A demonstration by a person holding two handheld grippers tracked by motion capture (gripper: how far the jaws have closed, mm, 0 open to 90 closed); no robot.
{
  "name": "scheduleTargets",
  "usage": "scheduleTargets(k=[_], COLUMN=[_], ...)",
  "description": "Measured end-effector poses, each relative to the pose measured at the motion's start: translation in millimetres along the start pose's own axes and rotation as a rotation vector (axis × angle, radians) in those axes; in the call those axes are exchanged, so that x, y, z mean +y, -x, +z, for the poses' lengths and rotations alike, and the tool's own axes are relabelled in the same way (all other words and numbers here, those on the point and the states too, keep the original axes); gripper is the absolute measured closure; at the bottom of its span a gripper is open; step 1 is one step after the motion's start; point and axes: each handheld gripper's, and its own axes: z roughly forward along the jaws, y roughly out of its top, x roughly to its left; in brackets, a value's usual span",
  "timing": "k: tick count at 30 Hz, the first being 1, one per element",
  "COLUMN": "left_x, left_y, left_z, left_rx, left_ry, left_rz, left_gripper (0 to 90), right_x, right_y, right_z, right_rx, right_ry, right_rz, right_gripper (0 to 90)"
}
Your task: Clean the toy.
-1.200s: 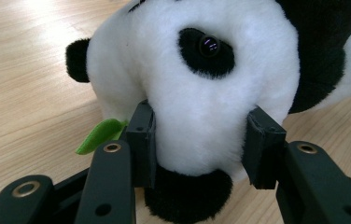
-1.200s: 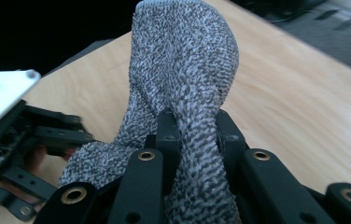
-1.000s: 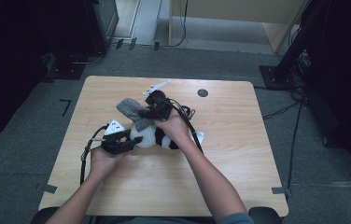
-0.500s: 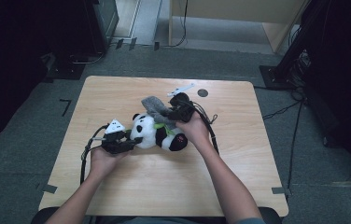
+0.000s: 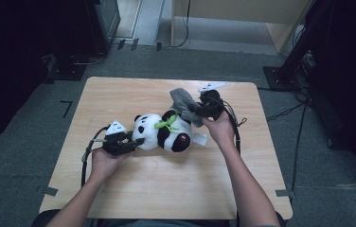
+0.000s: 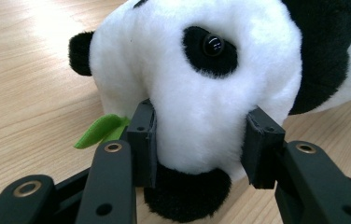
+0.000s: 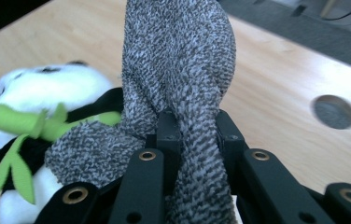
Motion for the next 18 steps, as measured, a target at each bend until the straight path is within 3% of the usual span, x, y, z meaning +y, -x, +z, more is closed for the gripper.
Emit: scheduleTargets(k=[3, 8, 10, 14, 18], left_x=[-1.0, -0.7, -0.6, -0.5, -0.3], left_y=[0.9, 1.8, 2.1, 2.0, 1.6], left_z=[0.2, 0.4, 0.3, 0.3, 0.4], left_rx=[0.007, 0.012, 0.013, 0.011, 0.008], left_ry=[0.006, 0.01, 0.01, 0.012, 0.01], left_rz=[0.014, 0.013, 0.012, 0.008, 0.002], left_gripper=[54.0, 53.0, 52.9, 52.9, 52.9], right_x=[-2.0, -4.0, -7.7, -19.9, -32.3], right_y=[7.6, -1.4, -10.5, -24.9, -28.0], right_z=[-13.4, -30.8, -28.1, -12.5, 3.8], right_rx=[-0.017, 0.058, 0.088, 0.11, 0.172], right_ry=[0.04, 0.126, 0.138, 0.107, 0.085], right_rz=[0.019, 0.023, -0.004, -0.054, -0.015], right_gripper=[77.6, 77.6, 77.6, 77.5, 77.5])
